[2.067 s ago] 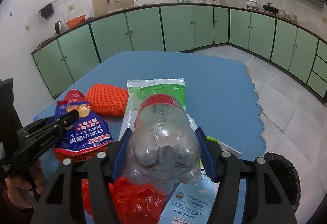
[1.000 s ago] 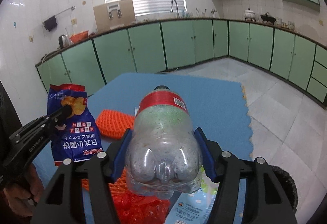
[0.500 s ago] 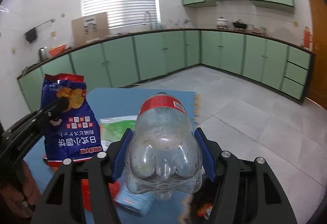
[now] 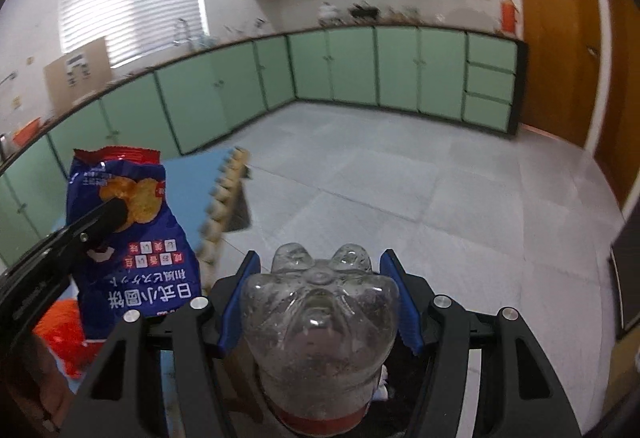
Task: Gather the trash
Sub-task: 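Carry the bottle and chip bag over the black bin and release both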
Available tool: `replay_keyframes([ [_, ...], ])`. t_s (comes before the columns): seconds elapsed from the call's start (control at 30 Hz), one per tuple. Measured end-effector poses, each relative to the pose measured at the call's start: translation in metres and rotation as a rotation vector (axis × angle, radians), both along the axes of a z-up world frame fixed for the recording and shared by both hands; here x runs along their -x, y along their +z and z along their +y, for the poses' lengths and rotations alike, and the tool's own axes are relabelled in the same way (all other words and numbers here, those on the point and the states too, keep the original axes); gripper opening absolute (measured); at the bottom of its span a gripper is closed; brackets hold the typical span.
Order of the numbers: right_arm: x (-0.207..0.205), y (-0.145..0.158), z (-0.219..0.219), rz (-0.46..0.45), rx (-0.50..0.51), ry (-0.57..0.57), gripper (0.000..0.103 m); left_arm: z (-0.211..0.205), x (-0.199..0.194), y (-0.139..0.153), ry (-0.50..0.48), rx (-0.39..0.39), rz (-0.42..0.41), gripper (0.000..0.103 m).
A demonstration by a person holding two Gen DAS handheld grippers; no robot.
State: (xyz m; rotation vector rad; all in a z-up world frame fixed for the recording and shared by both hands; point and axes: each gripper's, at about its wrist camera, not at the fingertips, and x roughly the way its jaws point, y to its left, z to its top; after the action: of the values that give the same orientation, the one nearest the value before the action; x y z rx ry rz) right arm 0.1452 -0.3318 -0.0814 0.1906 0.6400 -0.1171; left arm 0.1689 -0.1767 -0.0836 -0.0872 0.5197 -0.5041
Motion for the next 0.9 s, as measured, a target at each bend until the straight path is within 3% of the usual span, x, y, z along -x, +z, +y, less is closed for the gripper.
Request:
replay_keyframes([
  [0.2,-0.009,-0.035,-0.034,0.068,-0.043,-0.037,0.061,-0.03,-0.016,-0.034,-0.066,-0.055,0.071,0.002],
  [0.23,-0.01,-0.037,-0.037,0.073,-0.038,-0.042,0.062,-0.033,-0.017,-0.038,-0.073,-0.063,0.079,0.005],
  [0.3,-0.009,-0.038,-0.045,0.069,-0.036,-0.06,0.075,-0.037,-0.02,-0.043,-0.075,-0.075,0.089,0.012],
  [0.33,-0.009,-0.038,-0.048,0.063,-0.029,-0.073,0.078,-0.037,-0.022,-0.046,-0.078,-0.072,0.097,0.025],
  [0.37,-0.008,-0.038,-0.05,0.058,-0.022,-0.085,0.078,-0.036,-0.025,-0.045,-0.077,-0.069,0.099,0.034],
  [0.53,-0.007,-0.035,-0.056,0.052,-0.017,-0.124,0.078,-0.032,-0.024,-0.04,-0.081,-0.06,0.081,0.041],
  [0.77,0.006,-0.016,-0.039,0.007,0.042,-0.144,0.094,-0.011,-0.007,-0.016,-0.036,-0.048,0.009,0.061],
  [0.9,0.007,-0.002,-0.027,-0.031,0.037,-0.129,0.097,0.019,0.008,-0.002,0.022,-0.061,-0.046,0.07],
])
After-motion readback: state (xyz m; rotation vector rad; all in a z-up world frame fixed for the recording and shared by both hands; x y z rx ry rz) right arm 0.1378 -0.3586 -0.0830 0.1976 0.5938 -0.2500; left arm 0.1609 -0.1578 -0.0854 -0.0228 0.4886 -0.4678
